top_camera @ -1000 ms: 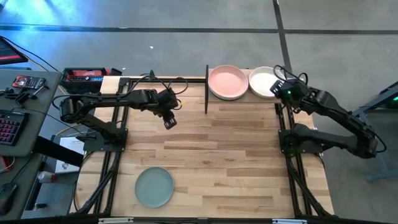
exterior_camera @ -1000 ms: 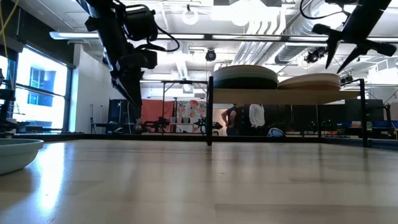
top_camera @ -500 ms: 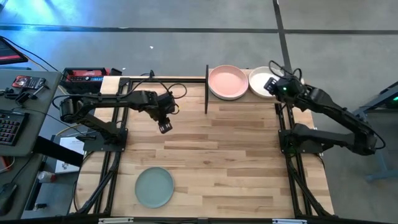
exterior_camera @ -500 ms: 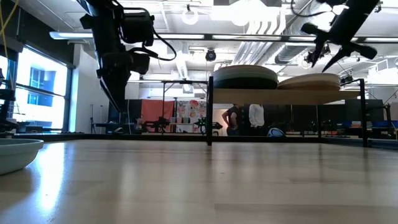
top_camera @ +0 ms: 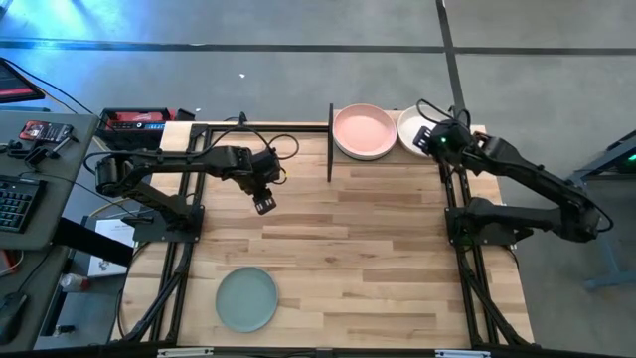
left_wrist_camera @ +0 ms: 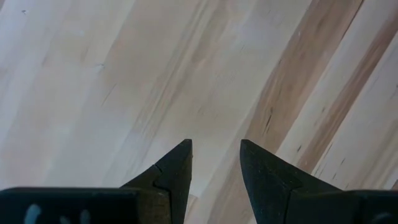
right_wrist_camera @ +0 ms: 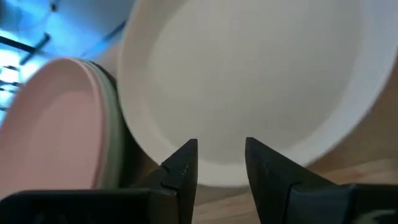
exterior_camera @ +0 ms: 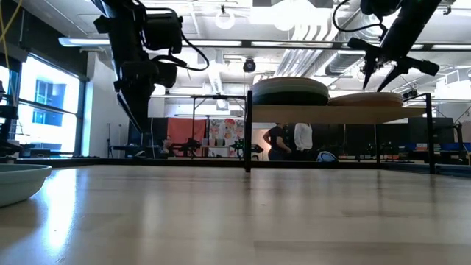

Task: Place and stack plates onto a shelf
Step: Stack the light blue plate on top of the white plate on the shelf

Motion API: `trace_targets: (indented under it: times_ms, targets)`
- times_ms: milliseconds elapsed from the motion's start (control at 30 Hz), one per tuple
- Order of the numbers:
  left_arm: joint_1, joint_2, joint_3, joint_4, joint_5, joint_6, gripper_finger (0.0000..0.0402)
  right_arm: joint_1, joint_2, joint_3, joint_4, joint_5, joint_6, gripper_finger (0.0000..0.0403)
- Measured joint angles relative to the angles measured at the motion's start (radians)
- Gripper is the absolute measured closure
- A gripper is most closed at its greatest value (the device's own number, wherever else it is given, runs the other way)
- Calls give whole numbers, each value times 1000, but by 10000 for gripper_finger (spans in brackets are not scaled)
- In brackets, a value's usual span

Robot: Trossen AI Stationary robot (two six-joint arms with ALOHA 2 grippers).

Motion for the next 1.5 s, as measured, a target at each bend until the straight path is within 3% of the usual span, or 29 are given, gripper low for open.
trace_targets:
  times_ms: [167, 333, 600, 1100, 1500]
  targets:
    - [-1, 0, 0, -3, -1, -15, 277, 0, -28, 0, 54, 9, -19, 289]
    - [-35, 0, 0, -51, 15, -16, 277, 12, -57, 0, 184, -75, -93, 289]
    - [-165, 0, 0, -107, 20, -50, 277, 169, -61, 0, 371, -182, -90, 289]
    - [-498, 0, 0, -113, 19, -234, 277, 653, 71, -1, 466, 21, 118, 289]
    - [-733, 0, 0, -94, 12, -234, 277, 823, 240, -1, 617, 48, 159, 289]
